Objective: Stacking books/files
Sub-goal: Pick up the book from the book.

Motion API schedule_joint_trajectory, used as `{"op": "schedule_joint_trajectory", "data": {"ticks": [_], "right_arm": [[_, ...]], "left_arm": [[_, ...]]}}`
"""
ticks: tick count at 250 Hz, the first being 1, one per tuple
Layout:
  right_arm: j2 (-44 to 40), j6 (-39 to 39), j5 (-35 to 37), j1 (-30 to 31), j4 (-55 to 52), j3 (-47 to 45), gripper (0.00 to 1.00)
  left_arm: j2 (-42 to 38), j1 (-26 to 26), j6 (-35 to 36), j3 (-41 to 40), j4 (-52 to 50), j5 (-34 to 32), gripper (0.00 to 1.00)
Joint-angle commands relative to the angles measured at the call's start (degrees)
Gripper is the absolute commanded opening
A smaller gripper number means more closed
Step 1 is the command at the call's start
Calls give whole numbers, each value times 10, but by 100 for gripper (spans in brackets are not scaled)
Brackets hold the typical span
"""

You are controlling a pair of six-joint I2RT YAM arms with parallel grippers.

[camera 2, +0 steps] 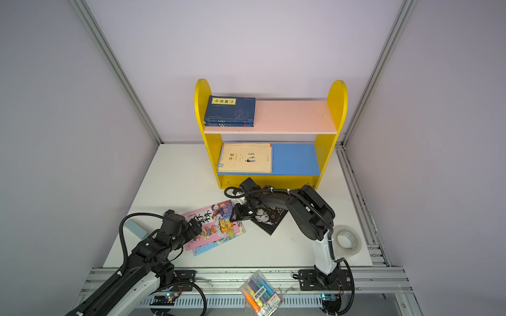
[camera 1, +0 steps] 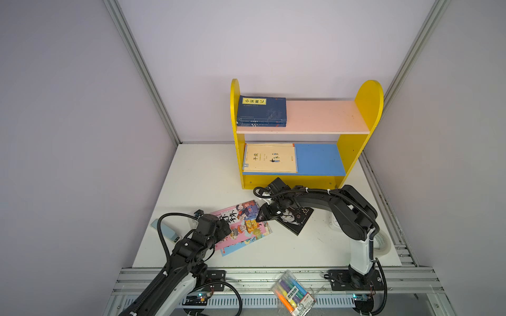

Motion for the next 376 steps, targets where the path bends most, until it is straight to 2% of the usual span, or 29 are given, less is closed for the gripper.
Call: {"op": "schedule_joint_trajectory", "data": {"ticks": [1, 40, 81, 129, 157, 208, 239, 297, 330, 376], "right_arm": [[11, 0, 17, 4, -3, 1, 44], [13, 1, 17, 4, -1, 0, 44], [15, 1, 16, 4, 2, -1, 44], [14, 1, 17, 4, 3, -2, 44], [13, 1, 17, 3, 4, -3, 44], [10, -4, 19, 3, -4, -3, 43], [10, -5, 20, 4, -7, -1, 44], [4, -5, 19, 3, 1, -2, 44], [-8, -7, 24, 3, 11, -8, 43], [-49, 7, 35, -8, 58, -39, 45]], "left_arm": [[-28, 0, 1, 13, 24, 50, 95], [-52, 2, -17, 2, 72, 86, 92], [-42, 4, -24, 4, 97, 104, 89], [-27, 8, -10, 22, 75, 87, 81], [-10, 12, -11, 16, 68, 72, 78], [25, 30, -16, 0, 74, 59, 68], [30, 41, -14, -6, 73, 42, 57], [15, 72, -17, -26, 83, 51, 19], [5, 90, -15, -31, 85, 64, 1], [-4, 119, -5, -31, 114, 122, 0]]}}
